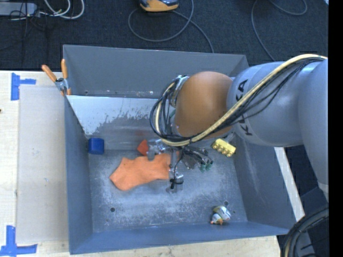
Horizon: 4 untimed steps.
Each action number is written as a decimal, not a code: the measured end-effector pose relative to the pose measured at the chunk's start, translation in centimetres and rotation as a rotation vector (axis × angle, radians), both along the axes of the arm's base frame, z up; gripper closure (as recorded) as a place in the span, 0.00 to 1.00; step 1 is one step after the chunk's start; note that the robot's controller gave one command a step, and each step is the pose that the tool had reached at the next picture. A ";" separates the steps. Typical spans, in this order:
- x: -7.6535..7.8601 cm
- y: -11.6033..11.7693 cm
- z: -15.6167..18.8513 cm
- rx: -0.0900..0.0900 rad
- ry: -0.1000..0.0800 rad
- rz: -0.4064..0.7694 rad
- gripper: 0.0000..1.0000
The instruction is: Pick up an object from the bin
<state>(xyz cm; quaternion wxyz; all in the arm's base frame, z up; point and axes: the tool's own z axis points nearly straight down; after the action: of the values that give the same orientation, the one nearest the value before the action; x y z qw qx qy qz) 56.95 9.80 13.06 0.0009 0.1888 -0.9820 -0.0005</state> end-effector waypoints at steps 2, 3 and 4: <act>1.1 -0.6 -5.1 0.000 0.000 0.190 0.00; 0.9 -0.9 -6.0 0.003 0.001 0.131 1.00; 0.9 -0.9 -6.0 0.003 0.001 0.130 1.00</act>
Offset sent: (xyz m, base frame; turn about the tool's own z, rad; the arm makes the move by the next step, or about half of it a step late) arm 0.0119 -0.0035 -0.0606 -0.2022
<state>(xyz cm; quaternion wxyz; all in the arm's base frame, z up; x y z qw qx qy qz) 57.90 8.89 7.03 0.0013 0.2521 -0.9677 -0.0019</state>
